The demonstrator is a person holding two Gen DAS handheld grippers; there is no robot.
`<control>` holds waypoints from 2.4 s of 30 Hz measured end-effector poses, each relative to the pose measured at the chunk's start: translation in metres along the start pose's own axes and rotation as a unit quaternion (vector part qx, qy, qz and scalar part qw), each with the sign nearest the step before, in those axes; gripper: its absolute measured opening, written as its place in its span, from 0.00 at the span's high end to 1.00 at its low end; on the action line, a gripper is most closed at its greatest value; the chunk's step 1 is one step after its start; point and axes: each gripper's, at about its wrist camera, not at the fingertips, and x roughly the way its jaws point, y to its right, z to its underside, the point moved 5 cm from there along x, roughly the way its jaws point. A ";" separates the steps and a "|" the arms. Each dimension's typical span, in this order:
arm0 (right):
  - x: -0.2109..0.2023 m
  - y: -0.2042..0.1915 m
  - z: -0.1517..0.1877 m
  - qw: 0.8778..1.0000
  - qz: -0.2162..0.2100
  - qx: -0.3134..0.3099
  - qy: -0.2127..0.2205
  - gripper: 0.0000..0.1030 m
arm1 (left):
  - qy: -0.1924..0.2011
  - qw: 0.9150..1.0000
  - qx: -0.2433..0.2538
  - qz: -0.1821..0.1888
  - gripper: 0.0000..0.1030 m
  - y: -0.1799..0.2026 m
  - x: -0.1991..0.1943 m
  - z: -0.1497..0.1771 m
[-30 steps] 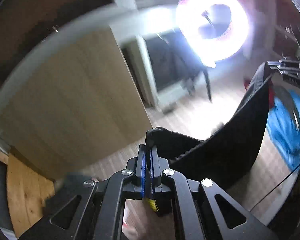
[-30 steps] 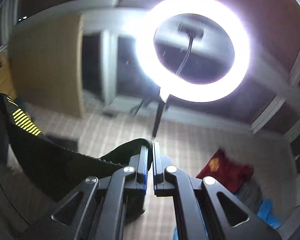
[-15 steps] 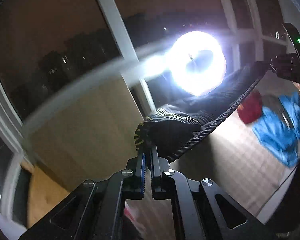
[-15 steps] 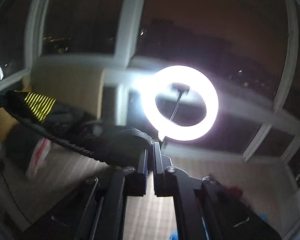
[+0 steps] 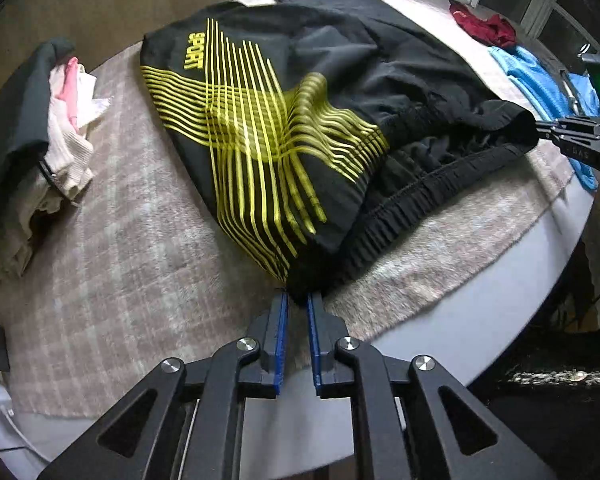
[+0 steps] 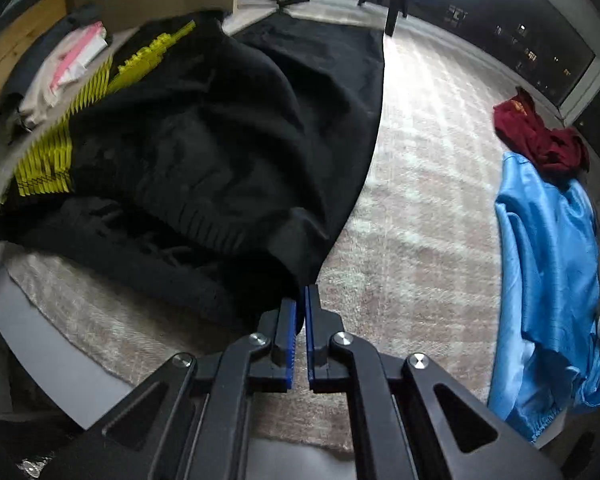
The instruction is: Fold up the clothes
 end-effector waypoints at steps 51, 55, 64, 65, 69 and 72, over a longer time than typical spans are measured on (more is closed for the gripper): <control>0.004 -0.009 -0.047 0.984 -0.088 -0.152 -0.025 0.86 | 0.016 0.992 0.125 0.008 1.00 0.019 0.012 -0.062; -0.014 -0.012 -0.051 0.983 -0.094 -0.155 -0.016 0.87 | 0.023 0.994 0.105 0.020 1.00 0.009 -0.008 -0.056; -0.008 -0.010 -0.045 0.983 -0.098 -0.150 -0.032 0.87 | 0.016 0.978 0.201 -0.043 0.71 0.052 0.015 -0.034; -0.006 -0.009 -0.045 0.983 -0.101 -0.149 -0.035 0.87 | 0.015 0.976 0.209 -0.057 0.69 0.055 0.020 -0.033; -0.004 -0.009 -0.042 0.983 -0.101 -0.149 -0.041 0.87 | 0.012 0.967 0.233 -0.106 0.70 0.059 0.042 -0.037; -0.002 -0.011 -0.041 0.983 -0.103 -0.146 -0.045 0.87 | 0.011 0.975 0.204 -0.085 0.80 0.051 0.044 -0.049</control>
